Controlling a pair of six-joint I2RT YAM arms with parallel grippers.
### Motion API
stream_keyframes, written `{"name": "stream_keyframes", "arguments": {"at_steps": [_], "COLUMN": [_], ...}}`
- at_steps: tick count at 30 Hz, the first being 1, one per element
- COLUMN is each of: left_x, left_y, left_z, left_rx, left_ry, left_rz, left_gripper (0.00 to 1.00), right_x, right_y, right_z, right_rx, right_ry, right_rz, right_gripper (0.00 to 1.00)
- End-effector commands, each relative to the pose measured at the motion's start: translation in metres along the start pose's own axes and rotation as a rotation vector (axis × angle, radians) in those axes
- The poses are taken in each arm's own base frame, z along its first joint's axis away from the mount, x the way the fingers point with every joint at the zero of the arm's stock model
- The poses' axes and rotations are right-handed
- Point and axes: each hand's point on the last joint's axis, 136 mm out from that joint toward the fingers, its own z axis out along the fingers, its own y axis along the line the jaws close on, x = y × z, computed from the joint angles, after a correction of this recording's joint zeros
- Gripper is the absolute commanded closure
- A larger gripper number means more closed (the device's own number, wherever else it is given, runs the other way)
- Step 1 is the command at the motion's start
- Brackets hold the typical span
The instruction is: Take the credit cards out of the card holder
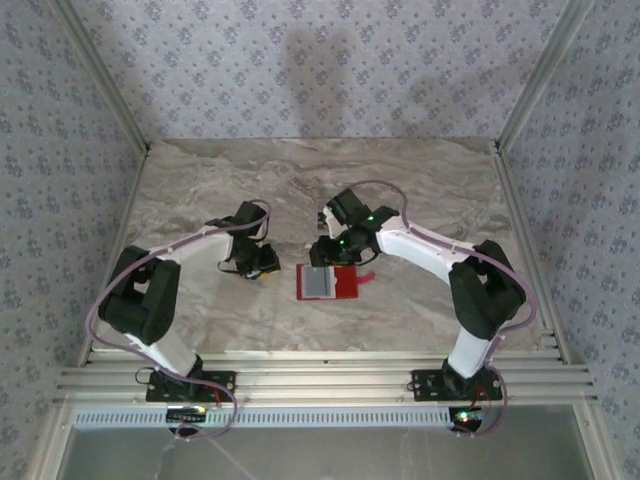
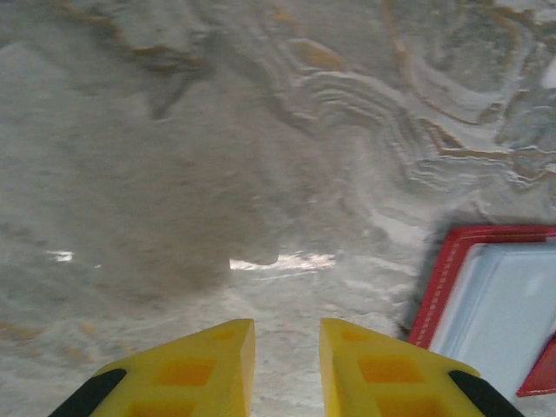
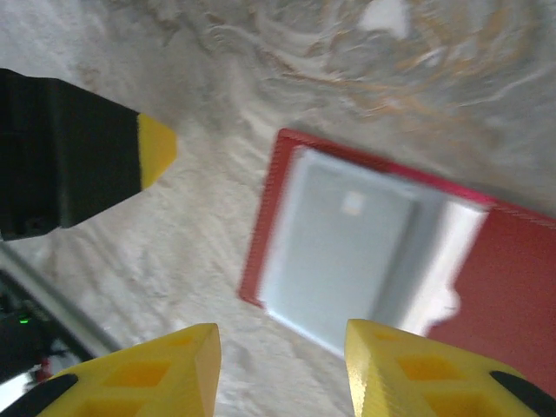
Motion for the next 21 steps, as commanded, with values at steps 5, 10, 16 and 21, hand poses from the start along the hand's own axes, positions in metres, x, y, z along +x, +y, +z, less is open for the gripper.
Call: {"name": "stream_keyframes", "arguments": {"at_steps": [5,10,16,21], "left_x": [-0.002,0.000,0.001,0.001], "left_y": [0.003,0.006,0.005,0.005], "left_z": [-0.017,-0.017,-0.017,-0.017], "left_rx": [0.056,0.057,0.062,0.064], "left_ry": [-0.033,-0.025,-0.023,-0.022], "left_rz": [0.003,0.005,0.007,0.009], "left_gripper": [0.73,0.73,0.73,0.73], "right_x": [0.007,0.008,0.014,0.017], "right_y": [0.020,0.024,0.024,0.020], "right_z": [0.036,0.050,0.066,0.074], "right_rx": [-0.028,-0.030,-0.028,-0.010], "right_ry": [0.089,0.115,0.146,0.165], "right_rz": [0.102,0.108,0.116,0.121], "right_gripper": [0.54,0.54,0.54,0.54]}}
